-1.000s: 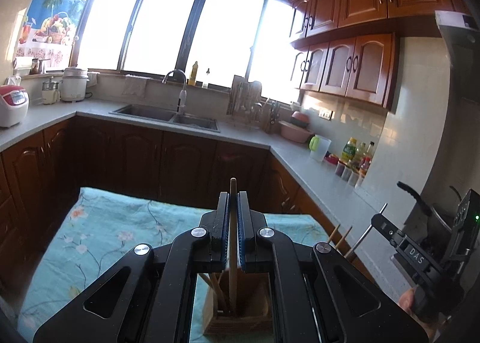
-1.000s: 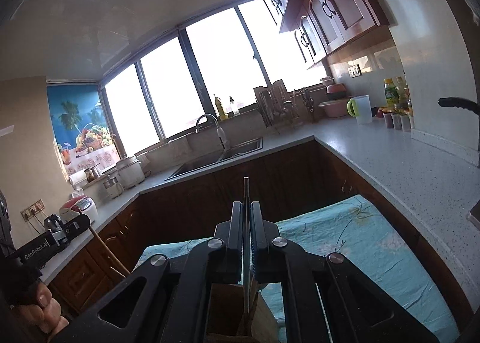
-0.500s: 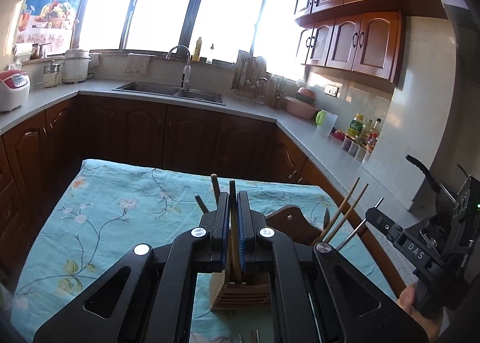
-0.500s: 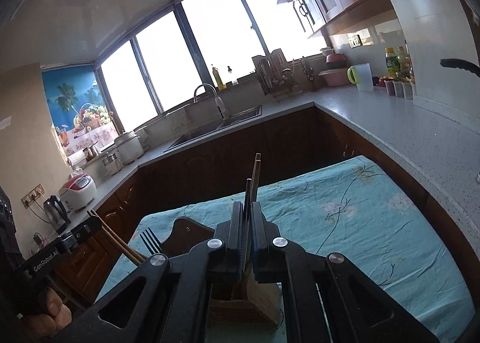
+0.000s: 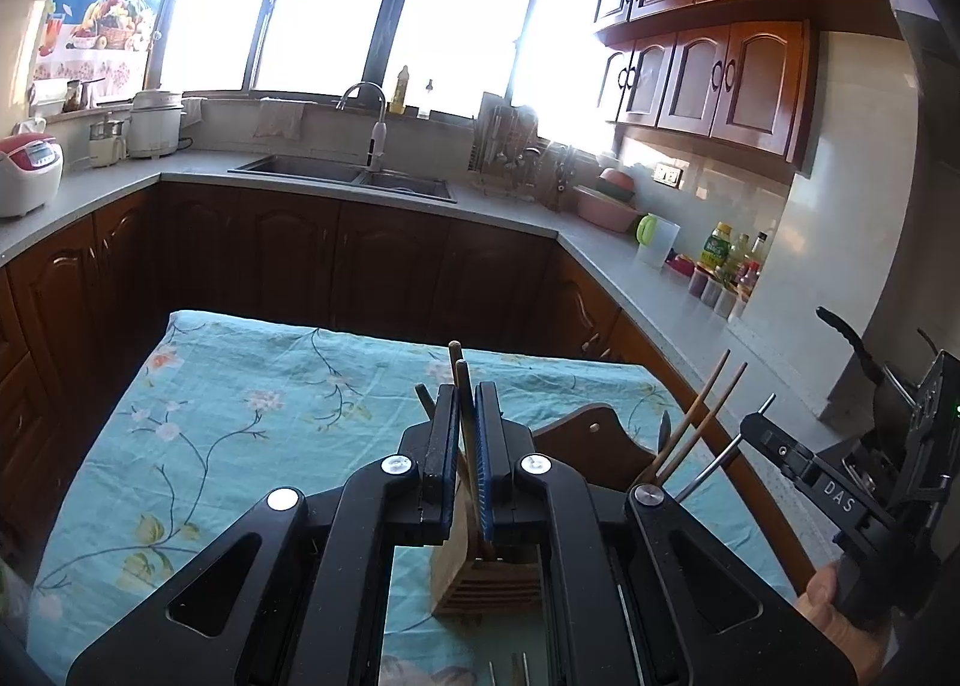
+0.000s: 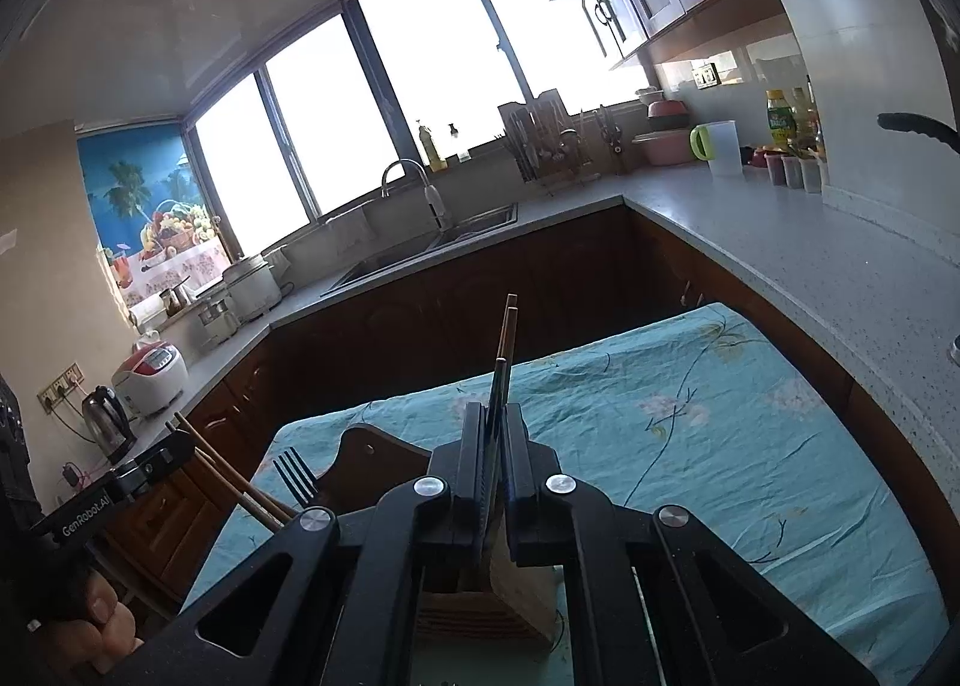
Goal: Organize utensils
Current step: 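Open the left tool over the holder while the right tool releases its chopstick, then move both open tools back over the remaining metal chopsticks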
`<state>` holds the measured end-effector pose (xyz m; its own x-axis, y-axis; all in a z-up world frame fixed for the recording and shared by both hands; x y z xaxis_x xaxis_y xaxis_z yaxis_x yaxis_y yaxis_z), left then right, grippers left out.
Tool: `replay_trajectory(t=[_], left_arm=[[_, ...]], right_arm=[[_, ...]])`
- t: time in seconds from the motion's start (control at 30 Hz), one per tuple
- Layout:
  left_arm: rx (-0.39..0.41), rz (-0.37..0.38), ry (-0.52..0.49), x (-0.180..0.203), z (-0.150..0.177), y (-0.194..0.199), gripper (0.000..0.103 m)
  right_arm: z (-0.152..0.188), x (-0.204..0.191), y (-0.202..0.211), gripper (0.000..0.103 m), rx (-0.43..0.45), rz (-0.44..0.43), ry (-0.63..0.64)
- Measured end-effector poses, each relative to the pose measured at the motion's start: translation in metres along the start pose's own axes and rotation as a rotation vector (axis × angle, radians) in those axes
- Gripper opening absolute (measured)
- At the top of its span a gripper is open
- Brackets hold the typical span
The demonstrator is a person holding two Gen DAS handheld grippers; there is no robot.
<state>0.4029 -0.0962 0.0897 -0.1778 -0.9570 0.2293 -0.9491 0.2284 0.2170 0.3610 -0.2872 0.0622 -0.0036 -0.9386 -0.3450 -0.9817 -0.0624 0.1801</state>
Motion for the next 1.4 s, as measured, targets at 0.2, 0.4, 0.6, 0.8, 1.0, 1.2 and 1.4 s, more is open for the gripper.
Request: replay_trajectory(t=[0.2,0.4,0.6,0.8,1.0,1.2,1.4], left_arm=[[-0.014,0.012,0.037,-0.001,-0.001,0.006,0.007],[0.017,0.016,0.042,0.0,-0.011,0.025,0.041],[0.046,-0.009,0.042,-0.009,-0.014,0.05,0.065],[0.024,-0.038,0.06,-0.022,0.005,0.071,0.073],[-0.024,-0.064,0.072,-0.034,0.04,0.095,0.076],[-0.099,-0.087,0.11,-0.051,0.081,0.117,0.076],[-0.157,-0.114,0.116,-0.068,0.117,0.134,0.076]], right_arm=[[0.001,0.002,0.001,0.014,-0.012,-0.003,-0.021],[-0.011,0.003,0.016,0.058,0.04,-0.018,-0.055],[-0.024,0.003,0.044,0.086,0.101,-0.035,-0.076],[-0.019,-0.002,0.07,0.091,0.114,-0.054,-0.096],[0.005,-0.007,0.089,0.091,0.086,-0.058,-0.079],[0.042,-0.008,0.107,0.091,0.033,-0.055,-0.069],[0.084,-0.01,0.116,0.091,-0.04,-0.056,-0.048]])
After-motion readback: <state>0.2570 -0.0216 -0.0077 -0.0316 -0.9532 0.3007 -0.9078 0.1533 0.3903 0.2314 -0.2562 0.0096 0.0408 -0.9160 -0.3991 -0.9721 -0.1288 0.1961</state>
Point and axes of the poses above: each gripper's, at about its wrist camera, not at the fingertips, and y roughly against the way its jaws point, x to its right, z to its underside, the point moved 10 cm from there along -y, roughly the way its jaws point, and after that the axes turned 14 degrees about x, right-handed, at the moved point
